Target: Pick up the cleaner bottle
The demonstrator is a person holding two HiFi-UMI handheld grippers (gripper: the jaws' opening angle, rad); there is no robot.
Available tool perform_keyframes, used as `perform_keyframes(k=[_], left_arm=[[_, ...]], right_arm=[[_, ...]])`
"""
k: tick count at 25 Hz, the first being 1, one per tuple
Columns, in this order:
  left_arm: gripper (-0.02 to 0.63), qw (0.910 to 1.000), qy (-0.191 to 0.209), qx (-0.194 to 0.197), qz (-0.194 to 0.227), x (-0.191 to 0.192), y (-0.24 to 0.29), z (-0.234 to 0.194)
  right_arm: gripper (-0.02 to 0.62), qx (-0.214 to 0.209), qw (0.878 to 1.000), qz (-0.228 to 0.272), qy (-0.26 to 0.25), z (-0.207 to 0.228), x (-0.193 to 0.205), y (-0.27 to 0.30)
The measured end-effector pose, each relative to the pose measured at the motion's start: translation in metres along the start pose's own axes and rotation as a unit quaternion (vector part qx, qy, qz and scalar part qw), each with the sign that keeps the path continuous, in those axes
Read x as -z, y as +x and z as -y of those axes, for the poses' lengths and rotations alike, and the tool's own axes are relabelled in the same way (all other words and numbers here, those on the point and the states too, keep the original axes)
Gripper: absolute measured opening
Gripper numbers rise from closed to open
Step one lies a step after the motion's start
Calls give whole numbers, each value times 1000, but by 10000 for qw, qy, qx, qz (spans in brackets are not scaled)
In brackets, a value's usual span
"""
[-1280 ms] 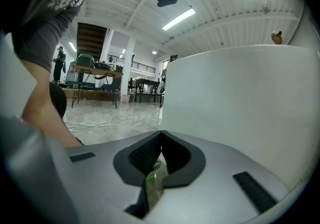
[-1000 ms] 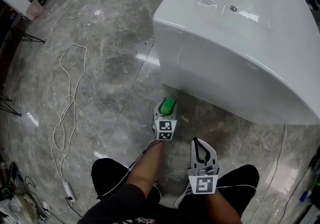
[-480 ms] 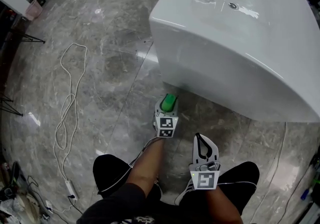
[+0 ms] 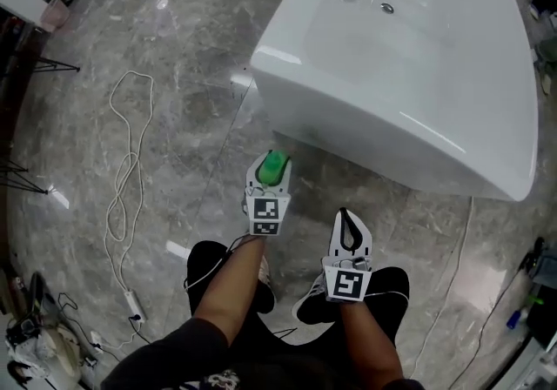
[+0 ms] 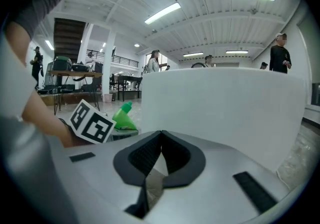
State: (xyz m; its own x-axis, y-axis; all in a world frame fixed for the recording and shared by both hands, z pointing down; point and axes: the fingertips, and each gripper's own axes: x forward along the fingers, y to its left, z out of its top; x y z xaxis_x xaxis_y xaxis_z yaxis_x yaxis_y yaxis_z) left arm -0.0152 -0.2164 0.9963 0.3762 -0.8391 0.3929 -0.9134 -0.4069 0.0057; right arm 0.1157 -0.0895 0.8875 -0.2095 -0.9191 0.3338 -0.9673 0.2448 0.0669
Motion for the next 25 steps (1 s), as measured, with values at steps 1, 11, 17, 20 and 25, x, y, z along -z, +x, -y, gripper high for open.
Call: perform_keyframes(k=[1, 11, 17, 20, 25], left_arm=[[184, 10000, 22, 25, 0, -23, -14, 0], [184, 9990, 210, 399, -12, -266, -158, 21], [184, 9967, 42, 681, 448, -421, -244, 16], [184, 9961, -84, 613, 636, -467, -279, 12], [184, 9932, 25, 772, 873, -516, -314, 14]], right_arm=[[17, 39, 10000, -18, 32, 5, -20, -8], [17, 309, 9989, -329, -83, 32, -237, -109], [17, 704, 9975, -103, 4, 28, -368, -162], [17, 980, 9948, 126, 231, 32, -416, -191], [17, 1413, 9862, 794, 345, 42, -487, -231]])
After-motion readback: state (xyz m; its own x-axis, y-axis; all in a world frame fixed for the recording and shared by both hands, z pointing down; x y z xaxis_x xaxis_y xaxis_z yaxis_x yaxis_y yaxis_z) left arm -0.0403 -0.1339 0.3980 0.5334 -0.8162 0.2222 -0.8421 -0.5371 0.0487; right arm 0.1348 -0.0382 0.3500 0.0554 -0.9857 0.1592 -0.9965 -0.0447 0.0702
